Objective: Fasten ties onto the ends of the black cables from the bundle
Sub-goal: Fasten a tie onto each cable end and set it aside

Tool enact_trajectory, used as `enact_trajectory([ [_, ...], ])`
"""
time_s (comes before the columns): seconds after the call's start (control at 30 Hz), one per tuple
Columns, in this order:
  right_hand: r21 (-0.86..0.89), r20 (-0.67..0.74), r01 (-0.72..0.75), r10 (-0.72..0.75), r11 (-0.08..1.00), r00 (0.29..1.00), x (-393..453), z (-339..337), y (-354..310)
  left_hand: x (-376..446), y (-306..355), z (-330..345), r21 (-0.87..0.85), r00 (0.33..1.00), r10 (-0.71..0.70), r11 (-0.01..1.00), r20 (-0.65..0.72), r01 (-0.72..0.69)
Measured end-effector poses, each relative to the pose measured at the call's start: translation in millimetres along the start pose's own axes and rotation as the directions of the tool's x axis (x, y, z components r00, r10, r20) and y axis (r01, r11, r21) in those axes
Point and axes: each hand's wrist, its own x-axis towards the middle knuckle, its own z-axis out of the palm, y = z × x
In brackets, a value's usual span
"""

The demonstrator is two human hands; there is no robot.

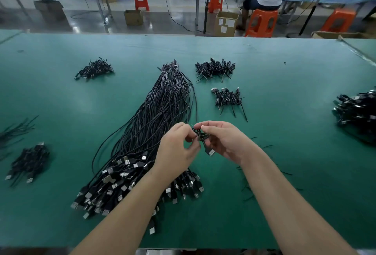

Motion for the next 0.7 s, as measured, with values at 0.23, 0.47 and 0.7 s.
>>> enact_trajectory([
  [0.23,-0.632,0.120,0.268,-0.250,0.727,0.961,-5,-6,2,15,0,-9,-0.206,0.787,-0.547,0.767,0.285,0.607],
  [0.47,-0.528,0.044,0.225,-0.238,0.819,0.970,-3,-2,5,13,4,-13,-0.320,0.819,-0.489,0.758,0.300,0.569],
  [0.7,-0.159,0.024,0.005,-0.001,0.987,1.000,-3,-5,-4,3,5,-9,-0.210,0.988,-0.108,0.969,0.108,0.129],
])
